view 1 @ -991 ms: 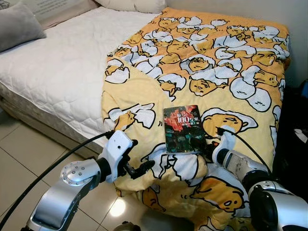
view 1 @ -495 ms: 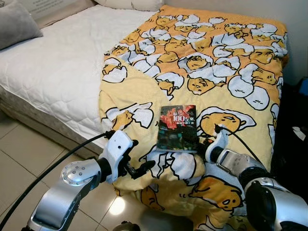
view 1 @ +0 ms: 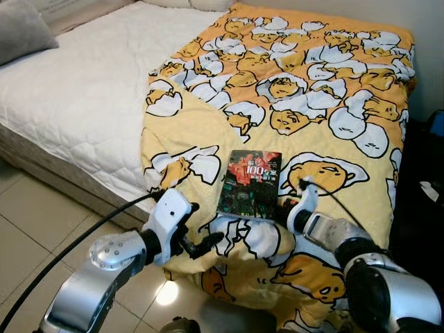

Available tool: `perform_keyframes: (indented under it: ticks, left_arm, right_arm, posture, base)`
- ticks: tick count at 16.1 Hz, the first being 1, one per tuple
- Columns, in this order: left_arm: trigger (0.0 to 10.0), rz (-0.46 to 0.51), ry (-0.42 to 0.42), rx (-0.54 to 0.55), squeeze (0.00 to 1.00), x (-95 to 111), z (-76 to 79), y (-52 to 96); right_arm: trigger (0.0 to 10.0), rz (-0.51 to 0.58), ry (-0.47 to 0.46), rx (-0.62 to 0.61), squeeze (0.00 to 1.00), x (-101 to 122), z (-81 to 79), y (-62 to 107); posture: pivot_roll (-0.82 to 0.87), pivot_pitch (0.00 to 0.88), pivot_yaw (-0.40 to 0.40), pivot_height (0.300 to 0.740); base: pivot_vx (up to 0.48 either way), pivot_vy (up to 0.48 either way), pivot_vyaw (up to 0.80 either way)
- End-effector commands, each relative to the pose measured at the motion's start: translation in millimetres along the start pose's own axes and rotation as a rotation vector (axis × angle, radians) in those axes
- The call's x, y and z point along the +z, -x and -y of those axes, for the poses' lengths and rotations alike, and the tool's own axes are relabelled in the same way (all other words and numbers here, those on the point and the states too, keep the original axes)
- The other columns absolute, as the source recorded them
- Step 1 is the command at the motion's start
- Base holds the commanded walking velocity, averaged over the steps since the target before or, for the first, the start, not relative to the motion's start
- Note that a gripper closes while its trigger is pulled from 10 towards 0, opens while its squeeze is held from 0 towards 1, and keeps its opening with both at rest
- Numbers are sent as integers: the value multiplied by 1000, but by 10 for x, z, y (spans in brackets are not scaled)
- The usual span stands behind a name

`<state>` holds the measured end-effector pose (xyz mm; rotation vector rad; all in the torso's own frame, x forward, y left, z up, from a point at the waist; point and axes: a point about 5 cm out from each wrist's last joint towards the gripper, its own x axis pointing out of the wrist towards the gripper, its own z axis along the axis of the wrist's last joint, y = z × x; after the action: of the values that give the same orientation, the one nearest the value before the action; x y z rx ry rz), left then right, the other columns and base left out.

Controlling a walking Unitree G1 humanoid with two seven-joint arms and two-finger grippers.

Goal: Clean up the room

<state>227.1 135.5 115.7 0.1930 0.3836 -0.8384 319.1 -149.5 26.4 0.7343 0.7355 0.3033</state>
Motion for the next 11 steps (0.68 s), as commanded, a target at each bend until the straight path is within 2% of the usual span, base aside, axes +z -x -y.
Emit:
perform_keyframes:
  ticks: [1,3,5,7,9,11]
  left_arm:
    - [10000,-6,-4,3,906,11,4,41]
    - [10000,-29,-7,-20,914,-15,20,81]
    - [10000,-37,-10,-27,910,-27,31,101]
    - [10000,-41,-8,-26,910,-34,34,109]
    - [10000,-30,-1,-8,906,-24,29,100]
    - [10000,-22,4,-1,910,-17,34,92]
  right_arm:
    - [10000,-28,-12,-43,0,-105,65,4]
    - [10000,-53,-1,-58,0,-185,63,-19]
    - [10000,-53,-17,-60,0,-214,53,-34]
    - [10000,-13,-83,0,0,-169,-57,-79]
    - [10000,37,-173,145,0,-15,-257,-111]
    - [10000,49,-191,190,0,31,-320,-118]
  posture:
    - [41,114,50,740]
    - [51,161,71,740]
    - [52,170,77,740]
    - [52,167,73,740]
    - [54,138,62,740]
    - [52,128,58,740]
  base:
    - [0,0,0]
    - [0,0,0]
    - [0,0,0]
    - [0,0,0]
    - [0,0,0]
    - [0,0,0]
